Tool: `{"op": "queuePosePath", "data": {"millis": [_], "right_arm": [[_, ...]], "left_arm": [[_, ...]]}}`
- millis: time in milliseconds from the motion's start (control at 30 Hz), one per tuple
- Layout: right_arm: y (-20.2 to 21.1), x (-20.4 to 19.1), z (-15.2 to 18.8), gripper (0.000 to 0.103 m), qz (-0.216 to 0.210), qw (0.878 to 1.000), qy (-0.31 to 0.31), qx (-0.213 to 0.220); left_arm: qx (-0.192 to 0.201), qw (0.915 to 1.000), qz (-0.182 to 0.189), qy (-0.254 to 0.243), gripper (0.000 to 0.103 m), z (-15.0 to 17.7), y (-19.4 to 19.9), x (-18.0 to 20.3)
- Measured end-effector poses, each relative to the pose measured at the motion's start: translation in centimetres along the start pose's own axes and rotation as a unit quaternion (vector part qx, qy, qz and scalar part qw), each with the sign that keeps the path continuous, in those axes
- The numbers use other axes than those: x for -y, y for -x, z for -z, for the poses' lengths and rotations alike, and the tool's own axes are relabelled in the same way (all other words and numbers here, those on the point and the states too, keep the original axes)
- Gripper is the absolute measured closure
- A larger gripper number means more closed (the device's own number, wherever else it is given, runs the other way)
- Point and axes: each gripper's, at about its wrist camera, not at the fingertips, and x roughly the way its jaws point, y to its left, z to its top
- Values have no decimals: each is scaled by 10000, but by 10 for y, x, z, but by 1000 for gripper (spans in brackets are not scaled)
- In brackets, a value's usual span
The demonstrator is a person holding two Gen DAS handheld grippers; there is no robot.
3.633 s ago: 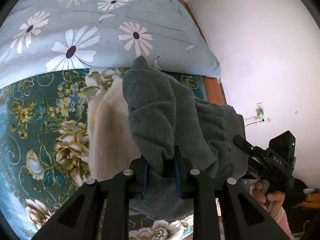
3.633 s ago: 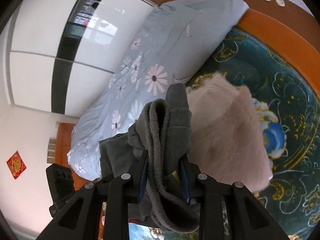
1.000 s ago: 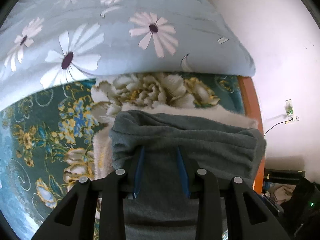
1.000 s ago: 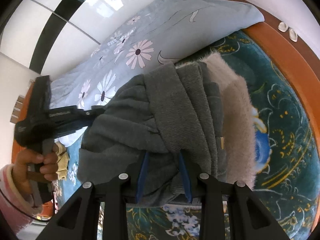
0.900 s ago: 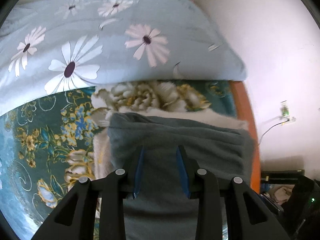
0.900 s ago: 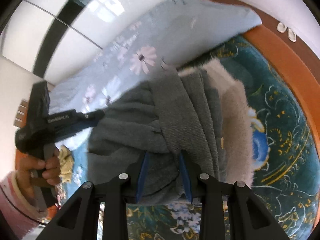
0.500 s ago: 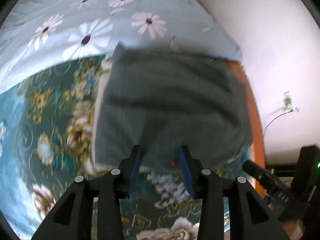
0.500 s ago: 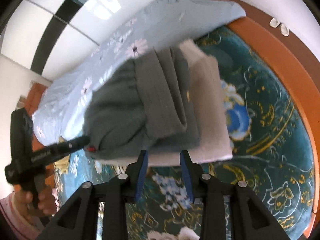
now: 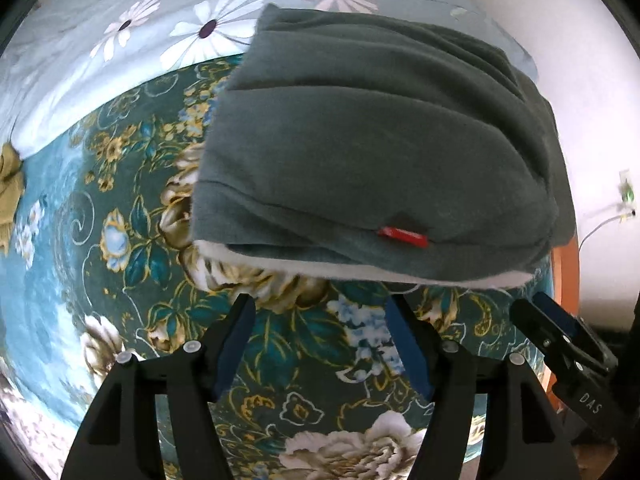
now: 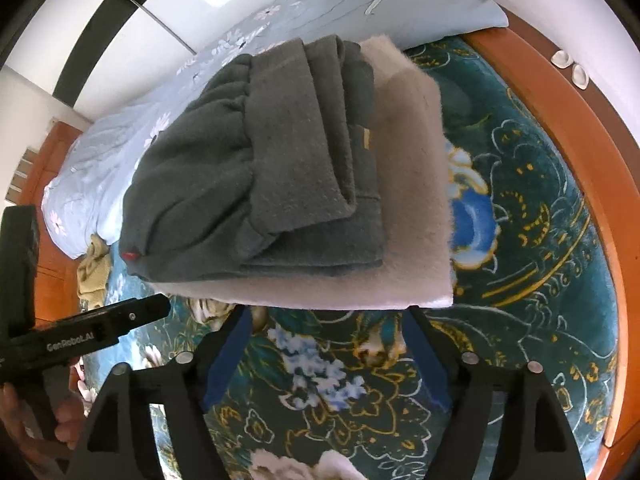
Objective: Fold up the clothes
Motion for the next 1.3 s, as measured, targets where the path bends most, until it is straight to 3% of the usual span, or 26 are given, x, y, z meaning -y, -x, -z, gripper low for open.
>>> {"op": "queuePosePath", "data": {"millis": [100,333,467,967,1300], "right_arm": [[-3,2,0,2,-22,10000,22,54],[-10,2,-5,0,-18,9995,312,95],[-9,7,-8,0,-19,9989,450,162],[0,1,-13,0,23,9903,1275,551],[-3,-1,-13,0,56,9887,1383,582]], "left_arm": [[46,10000,-38,27,27,-1,-2,6],[488,9967,-592,279,21,-4,2,12],[809,9931,-692,485,21,-2,5,13],[665,9934,-884,311,21,6,-14,29],[414,9953,-818,317,21,8,-23,33]]}}
